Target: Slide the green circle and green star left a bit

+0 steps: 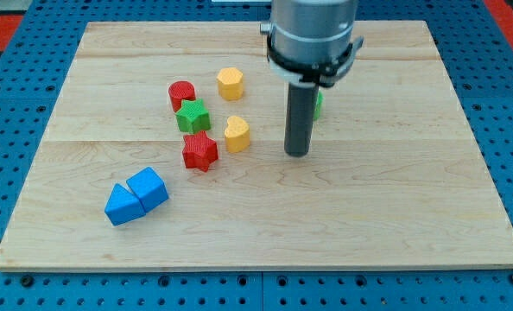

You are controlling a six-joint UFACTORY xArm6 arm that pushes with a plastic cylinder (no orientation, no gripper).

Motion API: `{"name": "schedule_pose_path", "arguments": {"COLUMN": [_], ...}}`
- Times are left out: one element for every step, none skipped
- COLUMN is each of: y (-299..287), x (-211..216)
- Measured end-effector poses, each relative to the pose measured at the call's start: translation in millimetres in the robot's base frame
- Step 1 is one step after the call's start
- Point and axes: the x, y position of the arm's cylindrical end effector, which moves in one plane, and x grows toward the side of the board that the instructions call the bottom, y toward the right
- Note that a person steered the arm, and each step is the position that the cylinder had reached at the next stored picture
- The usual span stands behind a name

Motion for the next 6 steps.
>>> {"name": "schedule_pose_path", "arguments": {"y": [42, 83, 55, -33, -60, -73], "x": [-13, -39, -74, -67, -48, -48]}}
